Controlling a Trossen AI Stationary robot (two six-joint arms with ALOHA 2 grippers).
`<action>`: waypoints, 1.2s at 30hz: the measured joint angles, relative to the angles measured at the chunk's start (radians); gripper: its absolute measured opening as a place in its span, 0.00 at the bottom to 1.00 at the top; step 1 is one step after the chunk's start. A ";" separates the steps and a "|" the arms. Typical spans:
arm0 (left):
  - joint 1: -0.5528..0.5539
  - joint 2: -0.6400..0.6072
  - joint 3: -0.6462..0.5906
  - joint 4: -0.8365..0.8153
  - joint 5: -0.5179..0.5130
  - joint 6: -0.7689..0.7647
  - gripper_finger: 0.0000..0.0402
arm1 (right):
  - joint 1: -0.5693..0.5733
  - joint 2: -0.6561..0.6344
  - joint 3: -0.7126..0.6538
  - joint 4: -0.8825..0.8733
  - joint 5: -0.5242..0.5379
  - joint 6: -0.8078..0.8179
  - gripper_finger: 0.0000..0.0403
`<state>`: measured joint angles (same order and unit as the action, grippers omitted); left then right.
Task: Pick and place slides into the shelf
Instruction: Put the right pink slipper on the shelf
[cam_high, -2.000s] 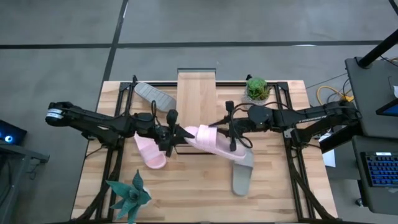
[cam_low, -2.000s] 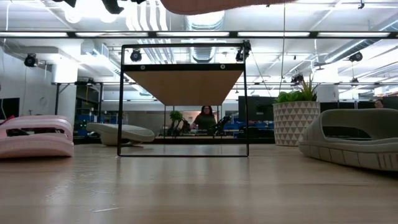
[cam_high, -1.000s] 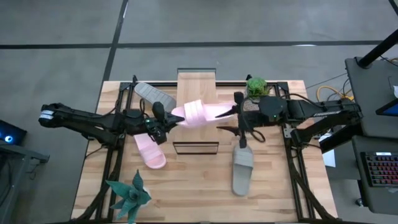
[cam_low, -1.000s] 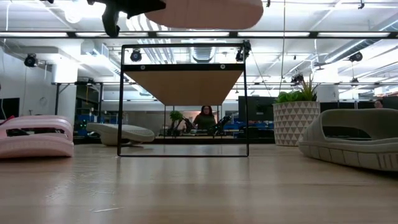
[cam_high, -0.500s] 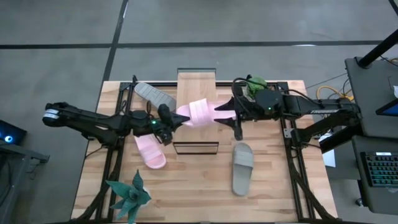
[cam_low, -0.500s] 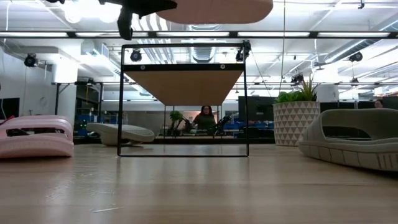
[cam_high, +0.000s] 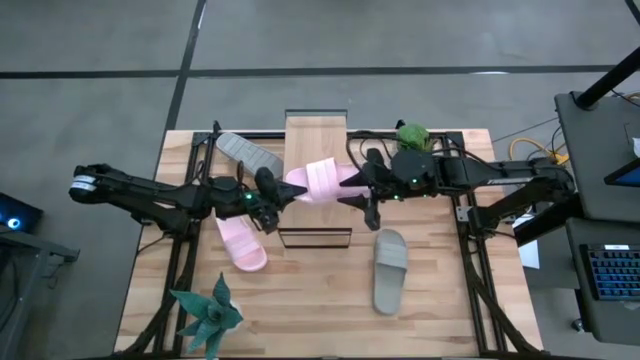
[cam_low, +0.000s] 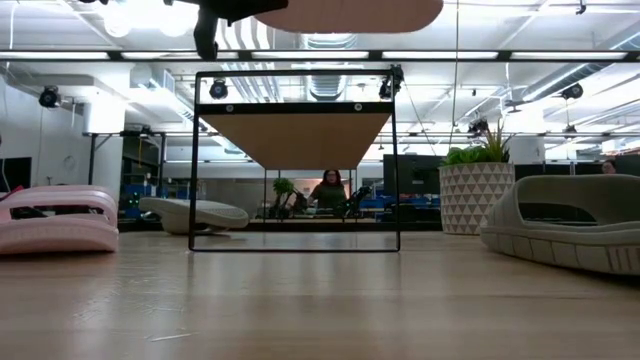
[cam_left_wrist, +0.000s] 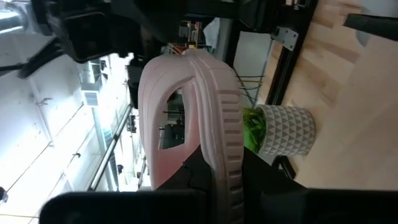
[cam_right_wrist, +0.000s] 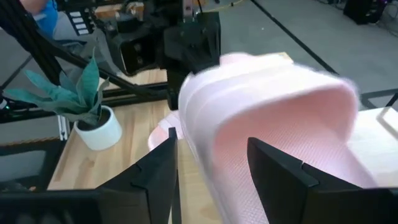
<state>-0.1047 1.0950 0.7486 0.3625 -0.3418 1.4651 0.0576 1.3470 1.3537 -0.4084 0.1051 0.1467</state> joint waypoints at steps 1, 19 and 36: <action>0.000 0.000 0.000 0.002 0.000 0.000 0.03 | -0.002 0.008 0.000 0.001 0.000 0.000 0.45; 0.000 0.004 -0.001 -0.003 -0.007 -0.016 0.03 | -0.023 0.031 0.000 0.090 -0.008 -0.066 0.05; 0.000 -0.141 -0.003 -0.207 -0.168 -0.436 0.49 | -0.020 0.096 -0.008 0.131 0.157 -0.056 0.02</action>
<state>-0.1051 0.9538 0.7456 0.1558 -0.5102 1.0291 0.0372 1.4429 1.3453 -0.2775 0.2621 0.0905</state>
